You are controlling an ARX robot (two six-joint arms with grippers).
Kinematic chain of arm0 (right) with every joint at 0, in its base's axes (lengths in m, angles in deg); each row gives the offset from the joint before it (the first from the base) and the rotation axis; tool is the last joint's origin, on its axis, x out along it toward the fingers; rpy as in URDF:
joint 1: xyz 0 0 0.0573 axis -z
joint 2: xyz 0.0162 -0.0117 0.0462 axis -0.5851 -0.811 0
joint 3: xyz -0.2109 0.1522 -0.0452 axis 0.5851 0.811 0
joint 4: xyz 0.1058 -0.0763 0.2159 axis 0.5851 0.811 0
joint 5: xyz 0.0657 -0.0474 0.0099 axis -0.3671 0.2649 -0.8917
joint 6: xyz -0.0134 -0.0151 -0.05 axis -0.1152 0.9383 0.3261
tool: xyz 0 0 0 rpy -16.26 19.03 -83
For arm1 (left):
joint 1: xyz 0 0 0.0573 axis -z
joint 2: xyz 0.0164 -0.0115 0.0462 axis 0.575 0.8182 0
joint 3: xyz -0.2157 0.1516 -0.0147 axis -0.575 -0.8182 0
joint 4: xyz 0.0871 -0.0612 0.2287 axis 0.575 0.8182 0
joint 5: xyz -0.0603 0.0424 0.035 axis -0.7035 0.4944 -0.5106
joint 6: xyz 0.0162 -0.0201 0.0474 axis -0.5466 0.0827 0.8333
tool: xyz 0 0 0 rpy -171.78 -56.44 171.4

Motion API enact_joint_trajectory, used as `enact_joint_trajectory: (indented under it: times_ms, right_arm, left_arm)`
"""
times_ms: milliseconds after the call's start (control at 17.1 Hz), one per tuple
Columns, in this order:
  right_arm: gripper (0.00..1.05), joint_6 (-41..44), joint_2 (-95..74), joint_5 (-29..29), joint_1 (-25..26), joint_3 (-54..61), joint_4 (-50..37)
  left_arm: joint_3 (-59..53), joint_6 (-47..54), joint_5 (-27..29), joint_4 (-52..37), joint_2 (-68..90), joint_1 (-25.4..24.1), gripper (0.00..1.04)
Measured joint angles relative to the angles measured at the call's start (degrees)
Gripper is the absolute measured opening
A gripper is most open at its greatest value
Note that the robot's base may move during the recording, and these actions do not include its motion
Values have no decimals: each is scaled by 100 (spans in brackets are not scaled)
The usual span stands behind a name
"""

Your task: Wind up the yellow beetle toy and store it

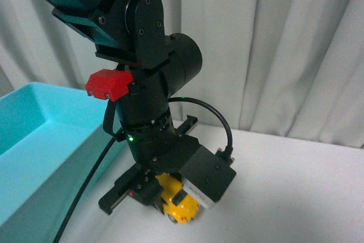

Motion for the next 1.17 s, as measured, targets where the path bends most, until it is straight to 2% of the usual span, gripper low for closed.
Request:
enact_joint_trajectory:
  times_ms: [117, 235, 410, 645, 762, 997, 1173]
  right_arm:
    - [98, 2, -2, -2, 0, 0, 0]
    - [98, 2, 0, 0, 0, 0, -2]
    - [98, 2, -2, -2, 0, 0, 0]
    - [98, 2, -2, 0, 0, 0, -2]
    - [98, 2, -2, -2, 0, 0, 0]
    - [98, 2, 0, 0, 0, 0, 0]
    - [98, 2, 0, -2, 0, 0, 0]
  left_arm:
    - [205, 61, -595, 367, -457, 291, 42]
    - [704, -184, -1088, 649, -772, 334, 42]
    - [1416, -798, -1379, 791, -1010, -201, 42]
    - [1917, -2315, -1294, 603, -1189, -1655, 42]
    - [1882, -2876, -1056, 444, -1325, -2205, 42]
    - [1139, -4183, -634, 813, -1836, -3467, 41]
    - [310, -4706, 160, 769, -1991, -3980, 41]
